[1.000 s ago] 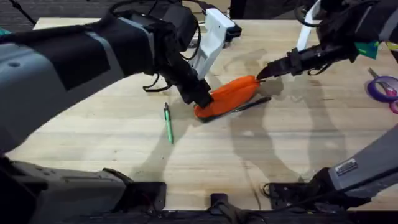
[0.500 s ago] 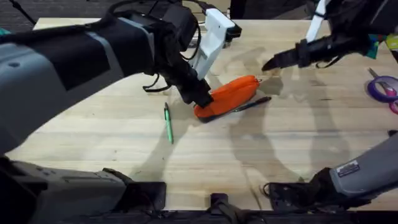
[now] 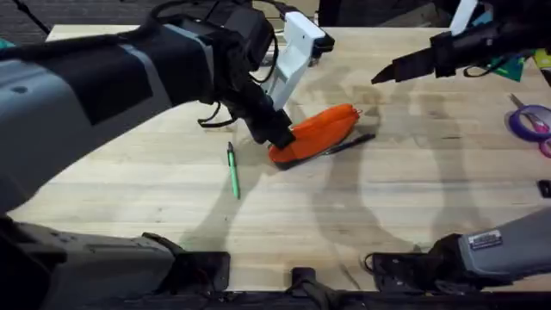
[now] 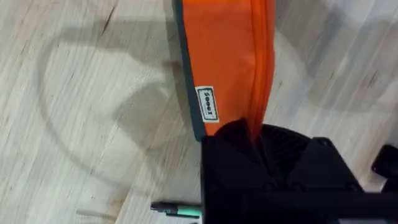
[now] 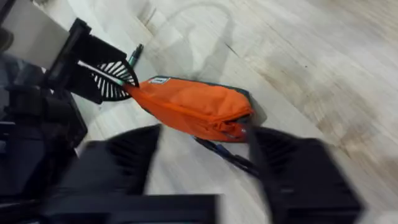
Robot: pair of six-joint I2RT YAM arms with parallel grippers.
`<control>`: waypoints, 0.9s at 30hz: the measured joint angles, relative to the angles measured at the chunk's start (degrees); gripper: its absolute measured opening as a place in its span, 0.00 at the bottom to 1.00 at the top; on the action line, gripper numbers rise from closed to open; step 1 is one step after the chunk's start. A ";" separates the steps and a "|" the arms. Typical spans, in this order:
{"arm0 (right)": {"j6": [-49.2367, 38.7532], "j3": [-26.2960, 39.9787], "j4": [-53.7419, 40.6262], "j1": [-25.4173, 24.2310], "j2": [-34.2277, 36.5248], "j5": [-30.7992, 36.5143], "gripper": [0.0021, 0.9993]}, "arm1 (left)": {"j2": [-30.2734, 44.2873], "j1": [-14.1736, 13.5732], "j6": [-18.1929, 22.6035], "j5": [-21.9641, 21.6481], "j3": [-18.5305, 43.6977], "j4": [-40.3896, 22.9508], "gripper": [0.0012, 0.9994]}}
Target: Unzip the bag, pick up the pens from the table one at a time and place them inside, then zip the bag closed.
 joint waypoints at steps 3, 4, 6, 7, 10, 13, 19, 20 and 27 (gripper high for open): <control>-0.99 0.02 -0.48 0.00 -1.12 1.03 0.98 | 0.00 0.00 0.00 0.00 0.00 0.00 0.04; -1.18 0.07 -0.73 0.00 -1.34 1.28 0.99 | -0.02 0.00 0.00 0.00 0.00 0.00 0.04; -1.36 0.07 -1.00 0.00 -1.71 2.12 1.00 | -0.02 0.00 0.00 0.00 0.00 0.00 0.04; -1.42 0.07 -1.11 0.00 -1.80 2.44 1.00 | -0.02 0.00 0.00 0.00 0.00 0.00 0.04; -1.58 0.07 -1.36 0.00 -1.80 3.17 1.00 | -0.01 0.00 0.00 0.00 0.00 0.00 0.04; -1.64 0.07 -1.81 0.00 -1.80 3.56 1.00 | 0.00 0.00 0.02 0.00 0.00 0.00 0.04; -1.79 0.07 -3.44 -0.33 -1.82 2.77 1.00 | 0.00 0.00 0.02 0.00 0.00 0.00 0.04; -1.80 0.07 -3.77 -0.47 -1.82 2.48 1.00 | -0.01 0.00 0.00 0.00 0.00 0.00 0.04; -1.81 0.07 -6.34 -1.96 -2.28 1.36 1.00 | -0.01 0.00 0.00 0.00 0.00 0.00 0.04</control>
